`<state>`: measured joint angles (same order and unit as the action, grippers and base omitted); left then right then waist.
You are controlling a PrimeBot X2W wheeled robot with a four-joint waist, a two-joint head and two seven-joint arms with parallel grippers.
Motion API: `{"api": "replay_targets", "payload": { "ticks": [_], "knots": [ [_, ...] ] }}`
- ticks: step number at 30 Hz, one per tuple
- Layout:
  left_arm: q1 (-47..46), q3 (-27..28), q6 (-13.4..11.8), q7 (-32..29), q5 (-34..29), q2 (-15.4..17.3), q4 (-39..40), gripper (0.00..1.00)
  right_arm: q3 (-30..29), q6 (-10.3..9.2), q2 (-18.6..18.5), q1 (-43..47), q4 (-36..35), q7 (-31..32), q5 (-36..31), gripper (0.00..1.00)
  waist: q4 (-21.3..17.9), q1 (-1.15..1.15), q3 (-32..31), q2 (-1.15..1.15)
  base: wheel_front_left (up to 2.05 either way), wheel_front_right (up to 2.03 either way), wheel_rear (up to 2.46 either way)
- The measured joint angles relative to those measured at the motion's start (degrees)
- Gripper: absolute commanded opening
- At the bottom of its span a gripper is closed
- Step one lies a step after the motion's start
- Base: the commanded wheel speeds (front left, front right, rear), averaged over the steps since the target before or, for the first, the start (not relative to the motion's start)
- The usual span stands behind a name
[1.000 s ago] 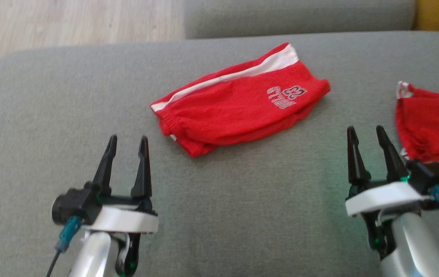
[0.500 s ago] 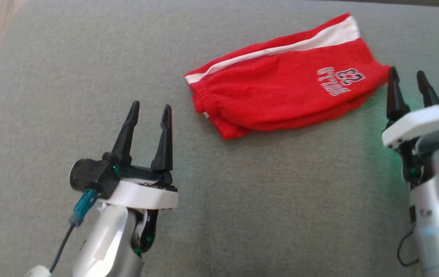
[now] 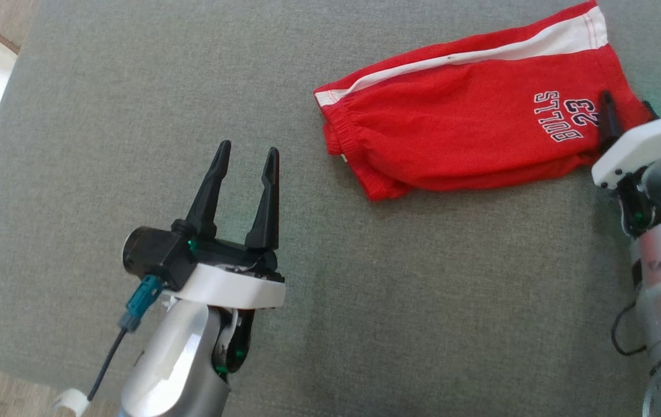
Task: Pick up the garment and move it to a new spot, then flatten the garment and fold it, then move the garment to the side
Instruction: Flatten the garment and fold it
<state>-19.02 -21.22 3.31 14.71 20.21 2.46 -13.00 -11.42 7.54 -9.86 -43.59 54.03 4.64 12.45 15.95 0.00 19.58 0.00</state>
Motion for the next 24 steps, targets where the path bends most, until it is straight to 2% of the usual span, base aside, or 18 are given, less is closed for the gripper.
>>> {"api": "replay_targets", "payload": {
  "ticks": [1, 2, 3, 4, 13, 20, 24],
  "knots": [
    [-0.07, -0.25, -0.32, 0.00, 0.15, 0.00, 0.00, 1.00, 0.12, 0.00, -0.01, -0.81, 0.89, 0.01, -0.32, 1.00, 0.11, 0.00, 0.11, 0.00, 0.00, 0.00, 0.00],
    [-0.21, -0.48, -0.37, 0.00, 0.49, 0.00, 0.00, 1.00, 0.46, 0.00, -0.02, -1.43, 1.67, 0.15, -0.55, 0.81, 0.17, 0.00, 0.19, 0.00, 0.00, 0.00, 0.00],
    [-0.41, -0.66, -0.37, 0.00, 0.58, 0.00, -0.01, 1.00, 1.12, 0.00, -0.13, -1.92, 2.35, 0.19, -0.83, 0.32, 0.18, 0.00, 0.20, 0.00, 0.00, 0.00, 0.00],
    [-0.69, -0.70, -0.38, 0.00, 0.58, 0.00, -0.01, 1.00, 1.96, 0.00, -0.32, -2.19, 2.81, 0.16, -1.33, 0.00, 0.14, 0.00, 0.17, 0.00, 0.00, 0.00, 0.00],
    [-0.86, 0.16, -0.77, 0.00, 0.47, -0.02, -0.51, 1.00, 7.30, 0.00, -1.02, -2.40, 5.33, -3.35, -0.47, 0.00, -2.39, 0.00, -1.58, 0.00, 0.00, 0.00, 0.00],
    [0.08, 1.16, -0.27, 0.00, 0.38, -0.02, -1.04, 1.00, 8.48, 0.00, -4.58, 2.11, 2.31, -5.24, 6.04, 0.00, -5.25, 0.00, -4.71, 0.00, 0.00, 0.00, 0.00],
    [1.80, 1.56, -0.26, 0.00, 0.30, -0.01, -1.14, 1.00, 7.09, 0.00, -7.47, 6.30, 0.65, -5.66, 8.61, 0.00, -6.74, -0.01, -6.83, 0.00, 0.00, 0.00, 0.00]
  ]
}}
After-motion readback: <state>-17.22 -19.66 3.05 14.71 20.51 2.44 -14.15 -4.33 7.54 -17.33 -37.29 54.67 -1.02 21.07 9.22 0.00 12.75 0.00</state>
